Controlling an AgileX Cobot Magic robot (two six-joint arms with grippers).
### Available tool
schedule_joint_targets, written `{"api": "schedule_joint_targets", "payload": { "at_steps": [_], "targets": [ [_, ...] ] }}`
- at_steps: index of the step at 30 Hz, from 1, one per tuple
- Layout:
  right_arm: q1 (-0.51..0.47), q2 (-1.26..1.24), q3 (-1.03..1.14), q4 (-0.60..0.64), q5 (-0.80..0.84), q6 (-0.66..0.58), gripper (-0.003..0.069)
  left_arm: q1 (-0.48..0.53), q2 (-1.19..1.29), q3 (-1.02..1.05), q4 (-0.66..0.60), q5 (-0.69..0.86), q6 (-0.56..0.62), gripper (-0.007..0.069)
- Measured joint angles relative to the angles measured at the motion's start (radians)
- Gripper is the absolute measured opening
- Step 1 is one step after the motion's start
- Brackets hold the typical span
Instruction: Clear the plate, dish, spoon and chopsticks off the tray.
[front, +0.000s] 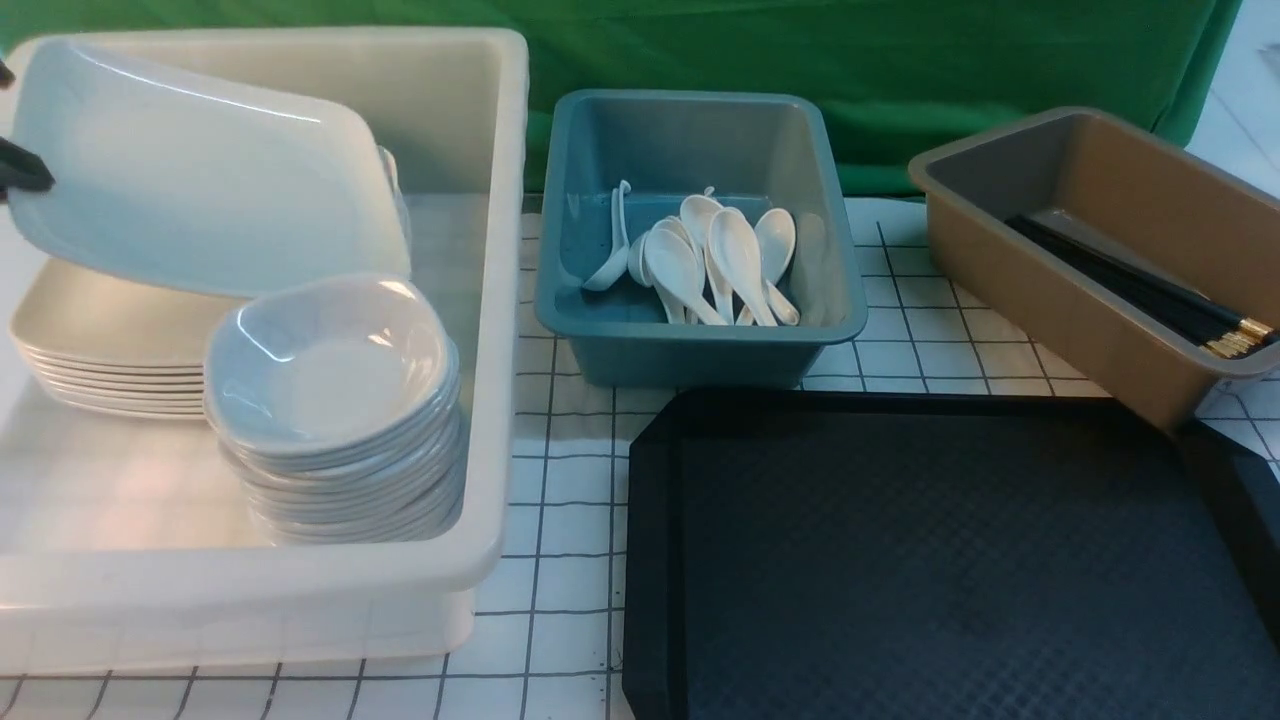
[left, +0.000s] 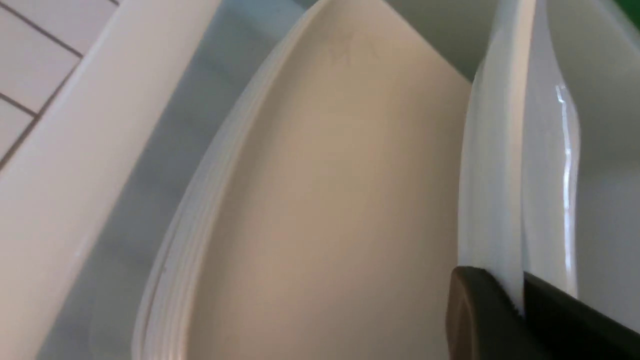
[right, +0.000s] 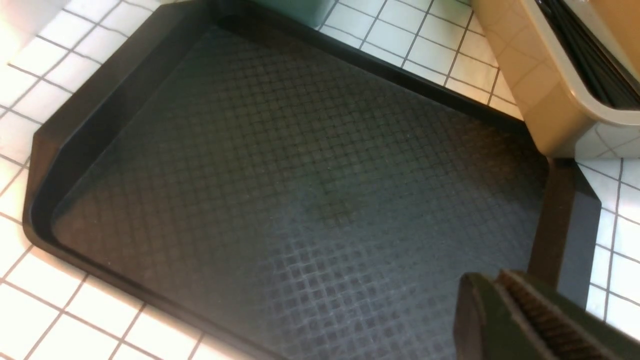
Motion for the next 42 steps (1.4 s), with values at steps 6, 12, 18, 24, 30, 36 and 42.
{"api": "schedule_joint_targets", "payload": {
  "at_steps": [6,12,18,24,30,36,42],
  "targets": [
    [0.000,0.000,0.000,0.000,0.000,0.000,0.0041,0.002,0.065,-0.001,-0.004,0.011,0.077,0.0015],
    [0.000,0.000,0.000,0.000,0.000,0.000,0.0048,0.003,0.074,-0.003,0.041,-0.011,0.089,0.0019],
    [0.000,0.000,0.000,0.000,0.000,0.000,0.0051,-0.003,0.073,-0.005,0.092,-0.037,0.090,0.0040],
    [0.000,0.000,0.000,0.000,0.000,0.000,0.0051,-0.012,0.073,-0.005,0.116,-0.094,0.101,0.0171],
    [0.000,0.000,0.000,0.000,0.000,0.000,0.0057,0.001,0.060,-0.005,0.212,-0.168,0.107,0.0385],
    [0.000,0.000,0.000,0.000,0.001,0.000,0.0067,0.001,-0.023,-0.028,0.347,-0.131,-0.013,0.0426],
    [0.000,0.000,0.000,0.000,-0.001,0.000,0.0069,0.001,-0.075,-0.044,0.354,0.032,-0.057,0.0131]
  ]
}}
